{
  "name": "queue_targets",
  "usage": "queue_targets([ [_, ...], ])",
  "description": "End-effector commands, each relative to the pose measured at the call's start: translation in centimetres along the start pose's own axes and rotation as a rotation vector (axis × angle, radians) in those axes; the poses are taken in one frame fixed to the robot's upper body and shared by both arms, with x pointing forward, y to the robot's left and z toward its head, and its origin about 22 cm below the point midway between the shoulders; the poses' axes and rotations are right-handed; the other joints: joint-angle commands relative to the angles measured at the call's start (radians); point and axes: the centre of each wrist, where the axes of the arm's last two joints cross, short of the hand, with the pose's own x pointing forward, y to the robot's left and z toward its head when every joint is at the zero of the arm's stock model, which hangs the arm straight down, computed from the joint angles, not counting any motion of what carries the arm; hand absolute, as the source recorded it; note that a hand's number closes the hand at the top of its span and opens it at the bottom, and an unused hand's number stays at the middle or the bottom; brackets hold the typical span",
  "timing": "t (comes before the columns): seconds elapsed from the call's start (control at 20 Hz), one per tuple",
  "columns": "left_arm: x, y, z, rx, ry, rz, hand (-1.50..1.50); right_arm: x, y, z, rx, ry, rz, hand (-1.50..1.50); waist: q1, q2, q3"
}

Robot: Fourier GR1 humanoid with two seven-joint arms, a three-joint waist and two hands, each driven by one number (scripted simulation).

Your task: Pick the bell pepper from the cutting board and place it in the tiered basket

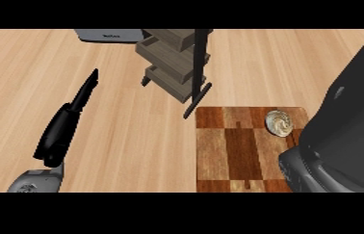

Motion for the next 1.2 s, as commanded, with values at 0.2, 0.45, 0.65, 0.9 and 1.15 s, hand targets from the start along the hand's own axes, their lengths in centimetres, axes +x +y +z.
queue_targets([
  [0.2, 0.3, -0.1, -0.8, 0.001, -0.026, 0.005, 0.0, 5.0, 3.2, -4.4, 0.102, 0.147, -0.043, 1.5, 0.014, 0.011, 0.001],
  [0.45, 0.5, 0.5, -0.5, -0.023, -0.029, 0.002, 0.0, 5.4, 7.5, -6.3, 0.12, 0.182, -0.083, 1.5, 0.037, 0.014, 0.0],
  [0.65, 1.5, -0.4, -1.2, -0.013, -0.047, -0.001, 0.0, 3.9, 9.8, -8.3, 0.087, 0.207, -0.189, 1.5, 0.042, 0.024, 0.001],
  [0.9, 1.6, -2.0, -0.7, -0.042, -0.034, 0.021, 0.0, 3.8, 12.9, -9.3, 0.134, 0.163, -0.335, -1.5, 0.053, 0.021, 0.001],
  [1.15, 1.3, -0.2, -1.0, -0.041, -0.05, 0.018, 0.0, 4.4, 13.0, -9.4, 0.047, 0.114, -0.534, -1.5, 0.064, 0.024, 0.001],
])
